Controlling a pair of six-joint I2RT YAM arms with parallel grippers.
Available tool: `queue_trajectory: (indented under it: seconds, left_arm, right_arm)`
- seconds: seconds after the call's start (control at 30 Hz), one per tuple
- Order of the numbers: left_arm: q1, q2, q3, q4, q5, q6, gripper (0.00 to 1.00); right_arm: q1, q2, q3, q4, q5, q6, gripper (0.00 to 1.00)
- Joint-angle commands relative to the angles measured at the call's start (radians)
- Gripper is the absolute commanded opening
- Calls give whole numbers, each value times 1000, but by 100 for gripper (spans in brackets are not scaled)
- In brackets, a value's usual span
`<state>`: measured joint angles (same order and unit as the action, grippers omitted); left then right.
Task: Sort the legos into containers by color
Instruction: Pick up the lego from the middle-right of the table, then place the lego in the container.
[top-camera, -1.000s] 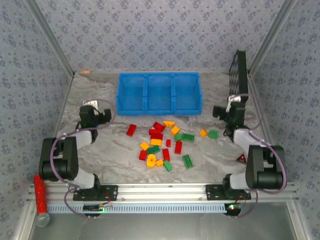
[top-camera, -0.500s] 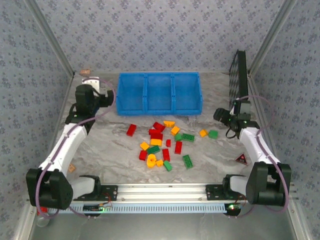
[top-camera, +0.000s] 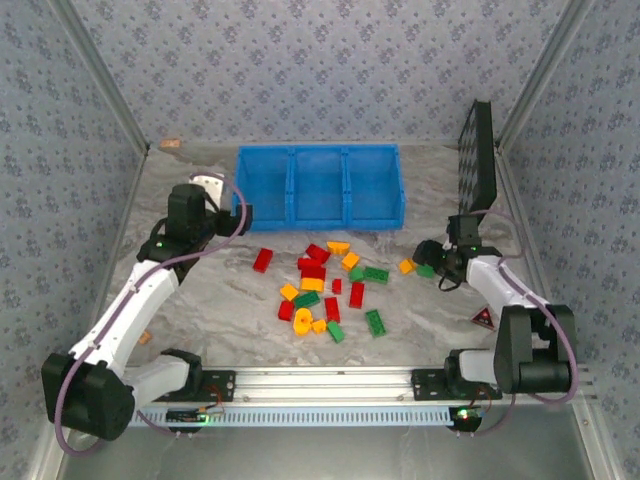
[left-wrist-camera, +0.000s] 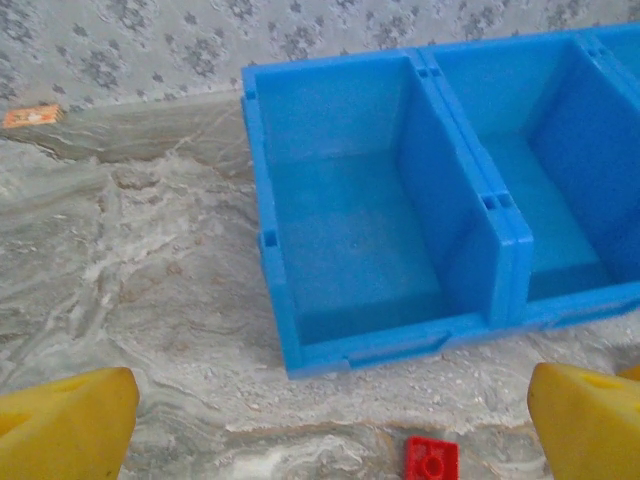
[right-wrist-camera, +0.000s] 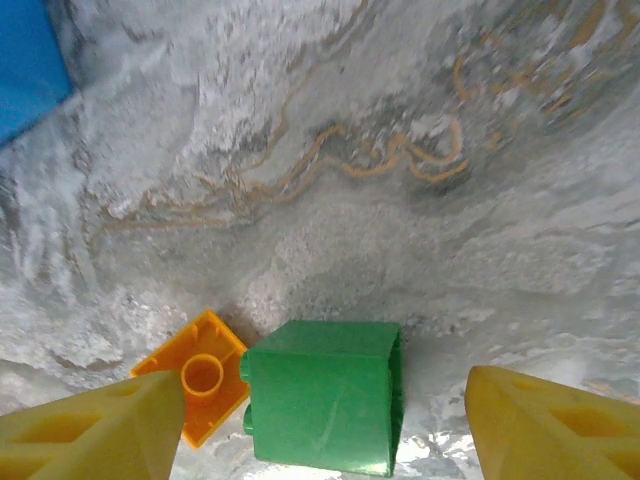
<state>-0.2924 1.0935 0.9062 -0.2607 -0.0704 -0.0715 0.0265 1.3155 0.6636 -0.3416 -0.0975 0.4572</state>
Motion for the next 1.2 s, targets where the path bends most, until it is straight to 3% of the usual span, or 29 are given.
queue_trajectory:
  seconds: [0.0, 0.43, 0.63, 0.9, 1.17]
  left_arm:
    - [-9, -27, -11, -48, 12, 7, 100]
    - [-18, -40, -36, -89, 15, 10, 100]
    - [-19, -8, -35, -109, 12, -5, 100]
    - [-81, 115, -51, -164, -13, 38, 100]
    - [-112, 236, -53, -136, -1, -47, 96]
  right_arm:
    - [23, 53, 29, -29, 55, 6, 71]
    - [66, 185, 54, -7, 111, 5, 45]
    - [73, 149, 101, -101, 107, -18, 34]
    - [139, -29, 316, -346, 123, -84, 32]
    - [235, 107, 639, -394, 121, -191, 34]
